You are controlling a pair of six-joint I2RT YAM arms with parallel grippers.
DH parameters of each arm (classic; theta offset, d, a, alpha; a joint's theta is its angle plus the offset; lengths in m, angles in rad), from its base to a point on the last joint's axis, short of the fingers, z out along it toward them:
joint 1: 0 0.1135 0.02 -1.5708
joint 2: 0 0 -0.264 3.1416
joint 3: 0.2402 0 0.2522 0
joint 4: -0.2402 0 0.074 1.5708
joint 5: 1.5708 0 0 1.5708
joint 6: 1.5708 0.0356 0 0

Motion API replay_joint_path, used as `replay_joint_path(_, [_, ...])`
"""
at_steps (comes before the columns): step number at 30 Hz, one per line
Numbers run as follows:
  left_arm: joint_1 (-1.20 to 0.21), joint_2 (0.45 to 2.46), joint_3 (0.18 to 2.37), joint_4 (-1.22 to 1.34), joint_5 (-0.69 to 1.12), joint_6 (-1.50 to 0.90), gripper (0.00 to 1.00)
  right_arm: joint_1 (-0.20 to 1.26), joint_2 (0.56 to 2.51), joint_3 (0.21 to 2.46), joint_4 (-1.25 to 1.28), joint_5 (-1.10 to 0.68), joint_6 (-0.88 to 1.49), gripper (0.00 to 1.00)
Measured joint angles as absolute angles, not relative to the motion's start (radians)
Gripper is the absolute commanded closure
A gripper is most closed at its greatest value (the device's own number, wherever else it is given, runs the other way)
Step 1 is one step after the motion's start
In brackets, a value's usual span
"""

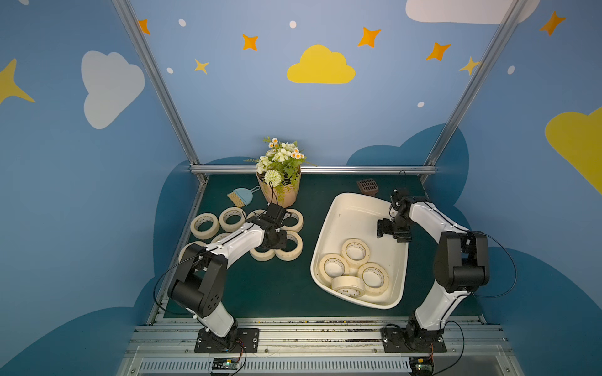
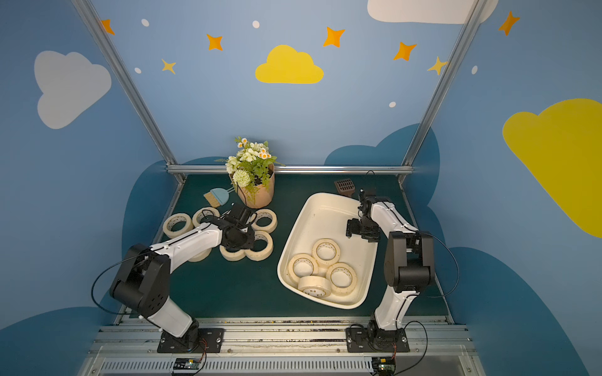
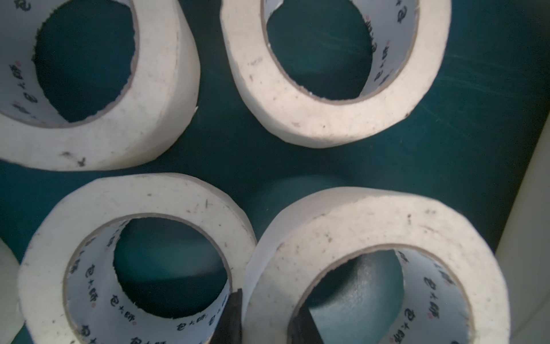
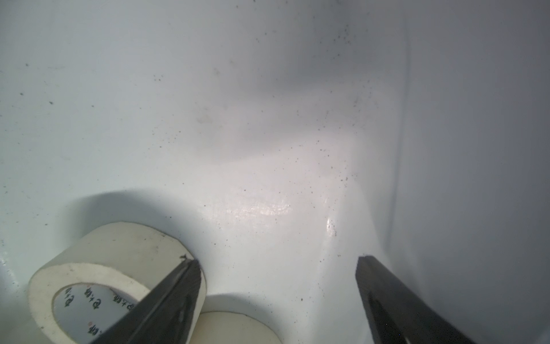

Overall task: Take out the art tape in the storage box
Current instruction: Adjust the storage box at the center of the board, then place the art tape at the center of the board.

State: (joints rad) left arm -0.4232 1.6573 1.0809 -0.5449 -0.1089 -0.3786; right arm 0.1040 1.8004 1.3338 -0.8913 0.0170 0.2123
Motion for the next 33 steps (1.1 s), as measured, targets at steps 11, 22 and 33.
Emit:
replay_joint_path(11, [-0.519, 1.641, 1.102, -0.559, -0.132, -0.386, 0.97, 0.264, 1.787, 1.346, -0.926, 0.013, 0.183, 0.11])
replay_joint_path(22, [-0.527, 1.715, 1.117, -0.490, -0.104, -0.393, 0.97, 0.269, 1.755, 1.340, -0.942, 0.014, 0.183, 0.11])
replay_joint_path(33, [-0.465, 1.795, 1.088, -0.410, -0.068, -0.392, 0.97, 0.310, 1.668, 1.224, -0.954, -0.004, 0.197, 0.12])
